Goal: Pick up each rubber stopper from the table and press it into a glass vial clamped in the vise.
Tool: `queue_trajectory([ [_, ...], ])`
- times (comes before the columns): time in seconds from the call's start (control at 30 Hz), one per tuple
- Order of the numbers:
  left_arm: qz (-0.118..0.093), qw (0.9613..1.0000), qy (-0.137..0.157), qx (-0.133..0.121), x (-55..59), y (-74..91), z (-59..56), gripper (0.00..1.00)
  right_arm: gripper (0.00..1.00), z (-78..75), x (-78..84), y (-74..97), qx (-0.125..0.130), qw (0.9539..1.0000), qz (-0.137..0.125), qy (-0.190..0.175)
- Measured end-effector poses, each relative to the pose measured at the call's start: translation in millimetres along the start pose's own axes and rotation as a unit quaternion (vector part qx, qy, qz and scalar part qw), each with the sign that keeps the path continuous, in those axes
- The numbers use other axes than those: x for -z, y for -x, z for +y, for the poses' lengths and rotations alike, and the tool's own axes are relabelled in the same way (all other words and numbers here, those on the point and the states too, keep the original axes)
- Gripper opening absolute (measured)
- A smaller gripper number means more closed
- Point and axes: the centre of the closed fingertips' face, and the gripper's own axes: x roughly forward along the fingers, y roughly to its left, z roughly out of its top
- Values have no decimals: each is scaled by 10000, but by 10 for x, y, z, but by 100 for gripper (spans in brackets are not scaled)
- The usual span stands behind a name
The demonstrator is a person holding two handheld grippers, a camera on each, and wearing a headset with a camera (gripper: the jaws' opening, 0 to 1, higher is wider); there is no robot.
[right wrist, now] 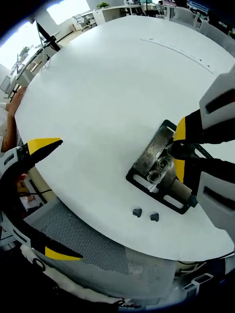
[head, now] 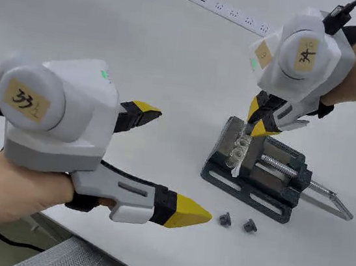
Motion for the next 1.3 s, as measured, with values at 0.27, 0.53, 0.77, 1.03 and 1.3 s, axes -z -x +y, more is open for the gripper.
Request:
queue_trajectory([
  [0.27, -26, 10000, -1, 16, -11, -6, -7, 95, 6, 15, 4, 10, 10, 9994, -86, 334],
  [0.53, -8, 10000, 31, 13, 13, 8, -6, 95, 7, 36, -9, 18, 30, 9977, -108, 674],
  [0.77, -1, 10000, 30, 21, 6, 4, -8, 95, 8, 27, -14, 16, 63, 9963, -115, 844],
  [1.03, 7, 10000, 40, 50, 22, 1, -6, 95, 14, 49, 14, 32, 4, 9960, -145, 882],
  [1.3, -14, 10000, 32, 40, 3, -7, 4, 95, 18, -2, 22, 136, 47, 9976, -460, 520],
])
